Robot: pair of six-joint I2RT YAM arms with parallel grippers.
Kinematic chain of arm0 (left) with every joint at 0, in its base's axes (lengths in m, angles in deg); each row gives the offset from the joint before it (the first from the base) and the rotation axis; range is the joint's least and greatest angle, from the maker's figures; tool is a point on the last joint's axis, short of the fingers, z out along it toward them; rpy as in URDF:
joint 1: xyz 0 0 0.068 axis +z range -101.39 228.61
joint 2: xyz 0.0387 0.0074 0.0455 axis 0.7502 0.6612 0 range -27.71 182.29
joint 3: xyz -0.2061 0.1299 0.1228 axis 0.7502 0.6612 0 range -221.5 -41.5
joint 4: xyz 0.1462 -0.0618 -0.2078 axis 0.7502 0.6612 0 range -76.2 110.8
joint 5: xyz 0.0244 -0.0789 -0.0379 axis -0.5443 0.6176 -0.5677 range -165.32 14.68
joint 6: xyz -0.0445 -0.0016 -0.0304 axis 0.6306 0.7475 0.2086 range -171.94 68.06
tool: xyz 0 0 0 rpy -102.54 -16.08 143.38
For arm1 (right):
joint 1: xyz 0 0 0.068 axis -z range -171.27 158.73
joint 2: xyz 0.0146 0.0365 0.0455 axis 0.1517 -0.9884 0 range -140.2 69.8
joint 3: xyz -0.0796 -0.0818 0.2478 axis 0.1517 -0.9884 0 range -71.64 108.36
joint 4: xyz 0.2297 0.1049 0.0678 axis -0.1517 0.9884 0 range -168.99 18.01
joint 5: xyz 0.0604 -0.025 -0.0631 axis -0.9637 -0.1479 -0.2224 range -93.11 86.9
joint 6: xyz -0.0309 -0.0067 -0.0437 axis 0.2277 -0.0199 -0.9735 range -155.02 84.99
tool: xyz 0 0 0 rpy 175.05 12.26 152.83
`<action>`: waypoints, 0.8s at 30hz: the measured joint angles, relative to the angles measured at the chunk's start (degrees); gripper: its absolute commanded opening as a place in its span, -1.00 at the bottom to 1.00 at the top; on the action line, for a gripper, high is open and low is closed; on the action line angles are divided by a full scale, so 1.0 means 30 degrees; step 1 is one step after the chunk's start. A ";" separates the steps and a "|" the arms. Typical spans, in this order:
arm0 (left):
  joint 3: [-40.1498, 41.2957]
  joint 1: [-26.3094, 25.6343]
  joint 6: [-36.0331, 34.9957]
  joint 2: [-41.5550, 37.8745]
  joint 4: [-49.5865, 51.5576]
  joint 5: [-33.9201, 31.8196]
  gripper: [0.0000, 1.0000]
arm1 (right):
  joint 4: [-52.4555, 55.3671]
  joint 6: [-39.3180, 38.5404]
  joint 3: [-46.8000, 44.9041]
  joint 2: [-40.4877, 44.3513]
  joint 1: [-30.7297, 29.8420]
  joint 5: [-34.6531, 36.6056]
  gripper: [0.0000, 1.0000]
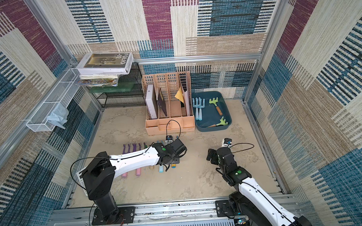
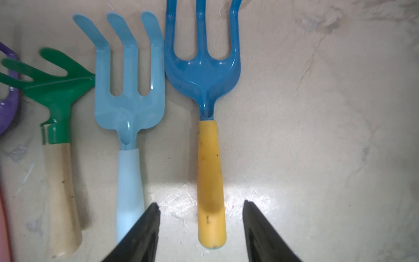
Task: Take the hand rake out of the storage box
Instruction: Move the rake to the center of the board.
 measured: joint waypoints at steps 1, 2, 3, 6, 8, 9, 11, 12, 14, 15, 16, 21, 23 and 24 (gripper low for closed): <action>-0.0168 -0.0015 -0.0036 0.0488 -0.0138 0.0248 0.21 | -0.0015 -0.0029 0.0000 -0.0007 0.0000 0.0000 0.91; -0.0328 -0.0051 -0.0066 0.0860 -0.0270 0.0430 0.21 | -0.0022 -0.0036 0.0000 -0.0007 0.0000 0.0000 0.91; -0.0474 -0.0073 -0.0080 0.1166 -0.0423 0.0663 0.21 | -0.0022 -0.0036 0.0000 -0.0015 0.0000 0.0000 0.91; -0.0699 -0.0138 -0.0138 0.1785 -0.0896 0.1188 0.21 | -0.0022 -0.0036 0.0000 -0.0015 0.0000 0.0000 0.91; -0.0750 -0.0153 -0.0197 0.2033 -0.1129 0.1464 0.21 | -0.0022 -0.0044 0.0000 -0.0022 0.0000 0.0000 0.91; -0.0787 -0.0168 -0.0197 0.2113 -0.1180 0.1610 0.21 | -0.0022 -0.0044 0.0000 -0.0022 0.0000 0.0000 0.91; -0.0867 -0.0226 -0.0211 0.2171 -0.1326 0.1712 0.21 | -0.0029 -0.0044 -0.0007 -0.0022 0.0000 -0.0007 0.91; -0.0896 -0.0255 -0.0270 0.2171 -0.1362 0.1749 0.22 | -0.0029 -0.0044 -0.0015 -0.0022 0.0000 -0.0007 0.91; -0.0954 -0.0284 -0.0270 0.2171 -0.1384 0.1770 0.21 | -0.0029 -0.0044 -0.0015 -0.0022 0.0000 -0.0007 0.91; -0.0962 -0.0291 -0.0270 0.2171 -0.1384 0.1770 0.21 | -0.0029 -0.0044 -0.0015 -0.0022 0.0000 -0.0007 0.91; -0.0962 -0.0291 -0.0291 0.2127 -0.1362 0.1763 0.21 | -0.0036 -0.0044 -0.0015 -0.0022 0.0000 -0.0007 0.91; -0.0852 -0.0291 -0.0612 0.1137 -0.0940 0.1603 0.23 | -0.0175 -0.0109 -0.0080 -0.0007 0.0000 -0.0117 0.91; -0.0670 -0.0277 -0.1093 0.0168 -0.0444 0.1326 0.34 | -0.0670 -0.0197 -0.0313 0.0044 0.0211 -0.0969 0.91; -0.0481 -0.0262 -0.1246 -0.0605 -0.0182 0.1056 0.41 | -0.0954 -0.0277 -0.0437 0.0058 0.0350 -0.1384 0.91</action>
